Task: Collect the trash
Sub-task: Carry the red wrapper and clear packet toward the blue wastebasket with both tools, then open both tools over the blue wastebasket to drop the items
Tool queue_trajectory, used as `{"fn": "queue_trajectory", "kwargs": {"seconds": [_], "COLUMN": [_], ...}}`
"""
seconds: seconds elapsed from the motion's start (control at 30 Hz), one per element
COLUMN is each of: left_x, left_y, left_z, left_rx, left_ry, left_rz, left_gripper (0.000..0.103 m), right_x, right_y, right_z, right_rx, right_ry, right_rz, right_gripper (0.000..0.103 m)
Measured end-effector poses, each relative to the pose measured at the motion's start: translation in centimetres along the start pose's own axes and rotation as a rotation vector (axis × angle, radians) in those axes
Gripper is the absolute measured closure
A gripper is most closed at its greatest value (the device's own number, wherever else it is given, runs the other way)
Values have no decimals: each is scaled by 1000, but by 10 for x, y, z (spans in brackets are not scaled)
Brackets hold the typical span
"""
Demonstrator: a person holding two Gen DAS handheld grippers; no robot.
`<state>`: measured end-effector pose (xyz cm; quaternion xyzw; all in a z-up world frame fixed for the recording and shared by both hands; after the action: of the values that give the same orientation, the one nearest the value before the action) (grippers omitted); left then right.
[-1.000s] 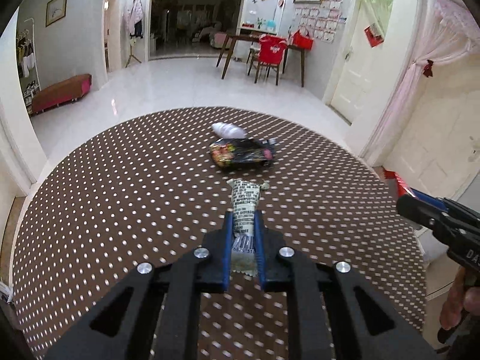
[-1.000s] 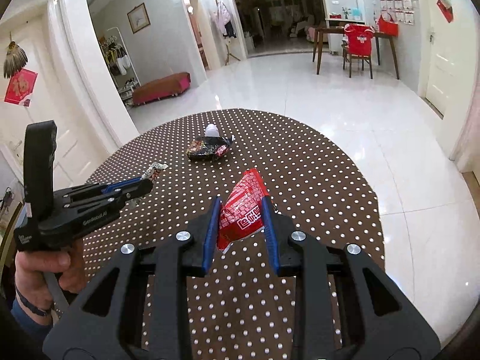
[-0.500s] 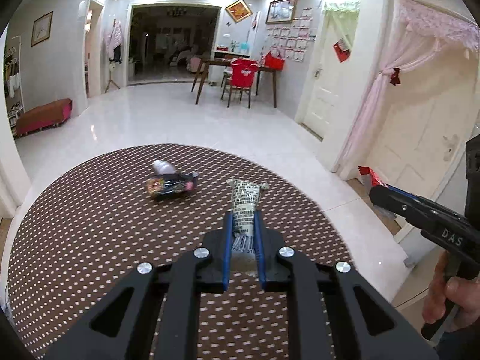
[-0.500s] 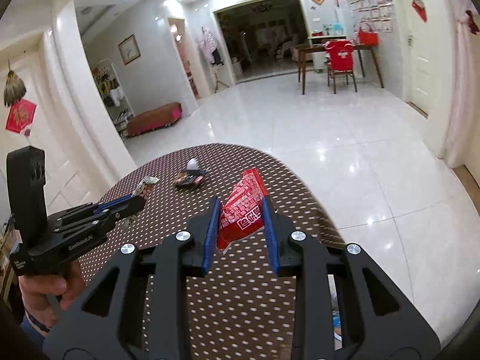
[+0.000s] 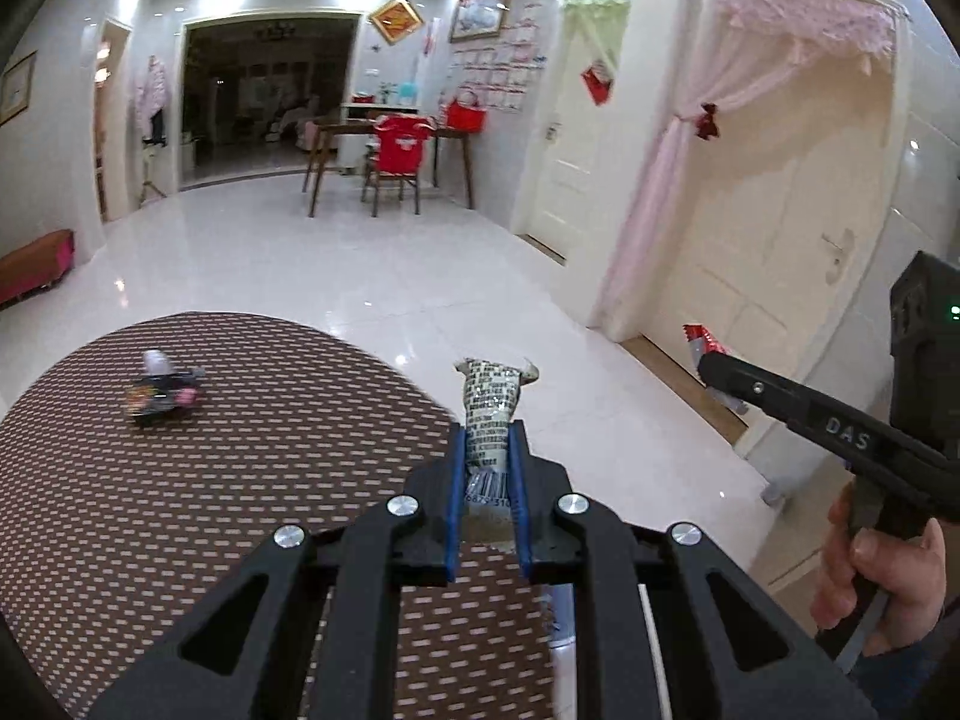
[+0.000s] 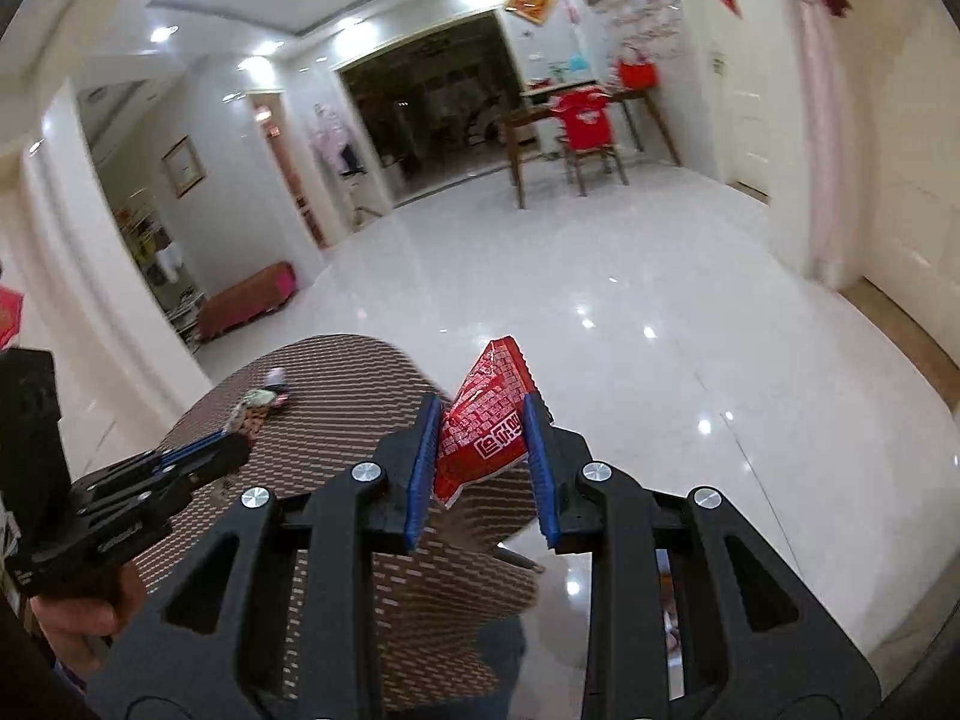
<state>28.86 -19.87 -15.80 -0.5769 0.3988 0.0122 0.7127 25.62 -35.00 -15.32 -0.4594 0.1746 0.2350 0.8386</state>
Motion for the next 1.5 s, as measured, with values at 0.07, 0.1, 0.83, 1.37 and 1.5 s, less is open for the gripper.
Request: {"fn": "queue_trajectory", "kwargs": {"seconds": [0.07,0.1,0.83,1.37,1.5], "left_x": [14,18,169,123,110], "left_y": [0,0,44,-3,-7], "left_z": [-22,-28,-124,-105,-98], "left_rx": [20,24,114,176,184], "left_ry": [26,34,132,8,-4], "left_rz": [12,17,297,144,118], "left_gripper": [90,90,69,10,10], "right_x": [-4,-4,42,50,47], "right_y": [-1,-1,42,59,48], "right_z": [-25,-32,-180,-240,-230], "right_rx": [35,44,316,474,453], "right_ry": [29,37,115,195,194], "right_rz": [-4,-4,159,169,154], "right_gripper": [75,75,73,6,6]}}
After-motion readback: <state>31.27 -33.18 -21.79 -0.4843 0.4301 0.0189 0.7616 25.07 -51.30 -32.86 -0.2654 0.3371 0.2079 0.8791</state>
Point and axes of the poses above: each gripper's, at about its wrist camera, not at the fingertips, and x roughly the way its jaws point, z to its left, y to its underside, the point moved 10 cm from there along x, roughly the way its jaws point, and after that the axes turned 13 degrees about x, right-handed, at the moved point
